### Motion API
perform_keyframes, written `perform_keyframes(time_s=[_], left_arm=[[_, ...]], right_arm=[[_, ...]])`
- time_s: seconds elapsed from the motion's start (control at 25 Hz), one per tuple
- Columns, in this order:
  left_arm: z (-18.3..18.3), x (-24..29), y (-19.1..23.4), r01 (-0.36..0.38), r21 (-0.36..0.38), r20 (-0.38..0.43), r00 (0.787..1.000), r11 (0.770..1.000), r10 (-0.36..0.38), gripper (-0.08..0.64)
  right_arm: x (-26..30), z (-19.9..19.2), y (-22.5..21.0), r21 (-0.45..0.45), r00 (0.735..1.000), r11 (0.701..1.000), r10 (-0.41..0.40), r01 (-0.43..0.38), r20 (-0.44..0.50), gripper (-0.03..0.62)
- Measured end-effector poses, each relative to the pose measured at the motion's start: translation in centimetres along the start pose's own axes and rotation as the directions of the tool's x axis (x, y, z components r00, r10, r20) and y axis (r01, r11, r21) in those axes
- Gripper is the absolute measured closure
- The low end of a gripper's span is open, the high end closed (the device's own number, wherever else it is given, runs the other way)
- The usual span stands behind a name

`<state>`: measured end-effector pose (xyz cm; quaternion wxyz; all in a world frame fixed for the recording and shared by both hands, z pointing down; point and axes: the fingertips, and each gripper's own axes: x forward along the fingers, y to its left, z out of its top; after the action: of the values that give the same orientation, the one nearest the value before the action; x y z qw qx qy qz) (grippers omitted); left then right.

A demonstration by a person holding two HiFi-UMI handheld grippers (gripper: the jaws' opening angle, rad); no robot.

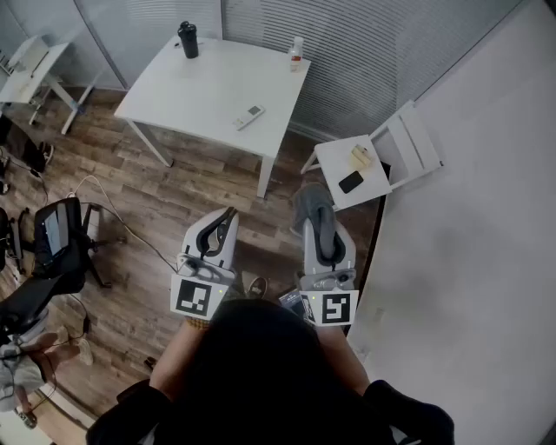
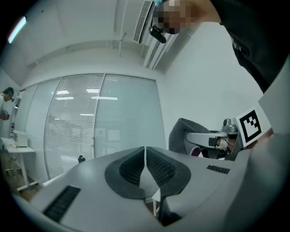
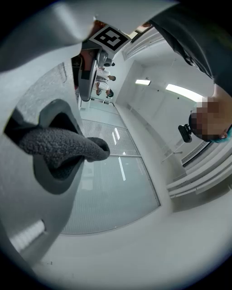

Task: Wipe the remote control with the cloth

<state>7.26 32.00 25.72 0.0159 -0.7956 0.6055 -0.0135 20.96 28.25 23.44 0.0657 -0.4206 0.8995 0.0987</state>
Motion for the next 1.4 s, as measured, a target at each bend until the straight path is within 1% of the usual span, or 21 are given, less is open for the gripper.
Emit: perform_keyframes(time_s=[0.16, 0.28, 0.44, 0.64, 0.88, 1.16, 1.28, 1.4], left_arm=[[-0.5, 1.3, 1.0, -0.014, -0.008, -0.008, 1.0, 1.0, 0.014, 0.548], [-0.7, 2.1, 2.3, -0.029, -0.009, -0.007, 1.0, 1.0, 0.029, 0.547], [-1.1, 4.1, 4.7, -0.041, -0.015, -0.011, 0.999, 0.999, 0.041, 0.546], [-2.0, 7.7, 8.6, -0.04, -0.03, -0.037, 0.999, 0.999, 0.039, 0.546], [-3.6, 12.2, 14.4, -0.013, -0.015, -0.071, 0.997, 1.0, 0.012, 0.546], [-6.3, 16.4, 21.9, 0.006, -0.028, -0.077, 0.997, 1.0, -0.008, 0.546], [-7.7, 17.6, 23.7, 0.039, -0.02, -0.091, 0.995, 0.999, -0.041, 0.545], [-9.9, 18.9, 24.9, 0.071, -0.03, -0.132, 0.988, 0.997, -0.075, 0.545]], right_arm=[[1.8, -1.0, -1.2, 0.018, 1.0, 1.0, -0.011, 0.011, -0.008, 0.506], [3.1, -1.4, -1.8, 0.037, 1.0, 0.999, 0.005, -0.005, -0.001, 0.495], [5.9, -2.1, -2.9, 0.021, 1.0, 1.0, 0.003, -0.002, -0.008, 0.489], [11.4, -3.2, -4.6, -0.005, 0.999, 1.0, -0.004, 0.004, -0.033, 0.489], [18.3, -4.6, -5.6, -0.034, 0.998, 0.999, -0.002, 0.0, -0.064, 0.489], [26.5, -7.8, -6.4, -0.054, 0.992, 0.998, -0.019, 0.012, -0.123, 0.489], [28.9, -8.8, -6.8, -0.059, 0.99, 0.998, -0.035, 0.027, -0.14, 0.489], [31.1, -9.7, -7.4, -0.073, 0.987, 0.997, -0.046, 0.035, -0.153, 0.489]])
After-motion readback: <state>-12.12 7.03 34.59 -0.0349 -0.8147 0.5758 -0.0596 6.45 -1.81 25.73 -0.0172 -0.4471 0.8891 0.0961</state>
